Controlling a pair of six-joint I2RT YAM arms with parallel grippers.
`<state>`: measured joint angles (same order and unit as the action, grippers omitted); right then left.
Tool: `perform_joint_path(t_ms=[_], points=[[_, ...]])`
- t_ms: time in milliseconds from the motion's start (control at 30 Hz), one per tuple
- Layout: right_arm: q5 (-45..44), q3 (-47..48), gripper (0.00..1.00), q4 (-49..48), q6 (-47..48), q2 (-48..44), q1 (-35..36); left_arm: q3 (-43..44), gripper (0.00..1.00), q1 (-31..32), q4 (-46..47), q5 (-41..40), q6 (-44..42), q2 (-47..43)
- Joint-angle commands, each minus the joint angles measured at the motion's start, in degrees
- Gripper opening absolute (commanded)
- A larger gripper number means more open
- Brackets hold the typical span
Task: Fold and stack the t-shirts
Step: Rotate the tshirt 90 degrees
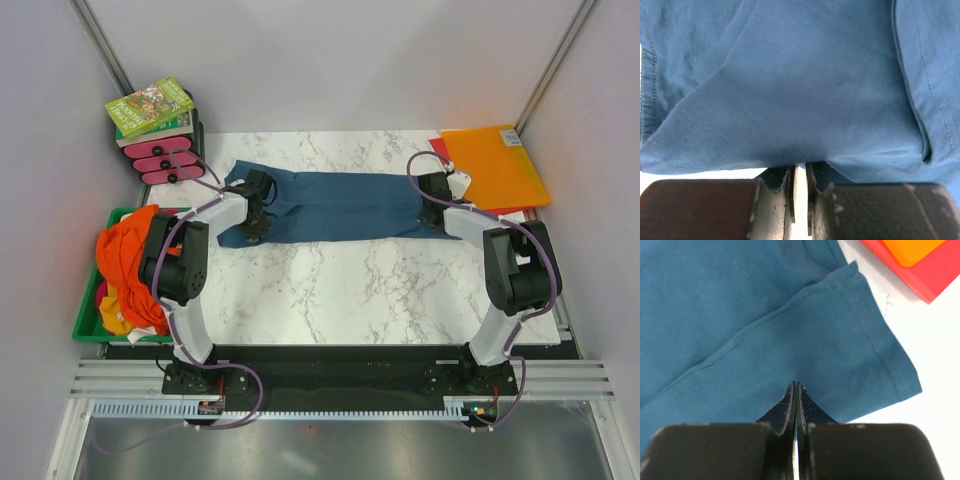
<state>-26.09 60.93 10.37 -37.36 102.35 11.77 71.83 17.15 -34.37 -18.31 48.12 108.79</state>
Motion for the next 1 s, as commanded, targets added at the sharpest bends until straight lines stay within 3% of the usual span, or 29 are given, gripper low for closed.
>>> perform_joint_path(t_ms=[0, 333, 633, 967], points=[[1.7, -1.1, 0.0, 0.8, -1.9, 1.0, -0.1, 0.2, 0.14, -1.8, -2.6, 0.7, 3.7, 3.4], [11.6, -5.0, 0.0, 3.6, -5.0, 1.7, 0.1, 0.2, 0.15, -3.9, -4.3, 3.6, 4.4, 3.5], [18.5, -12.1, 0.01, 5.4, -6.1, -4.7, 8.9, 16.9, 0.14, -4.9, -11.3, 3.3, 0.1, 12.8], [18.1, -24.3, 0.02, 9.3, -14.5, -18.0, 22.0, 37.9, 0.12, -4.9, -19.0, 2.9, -4.4, 24.1]])
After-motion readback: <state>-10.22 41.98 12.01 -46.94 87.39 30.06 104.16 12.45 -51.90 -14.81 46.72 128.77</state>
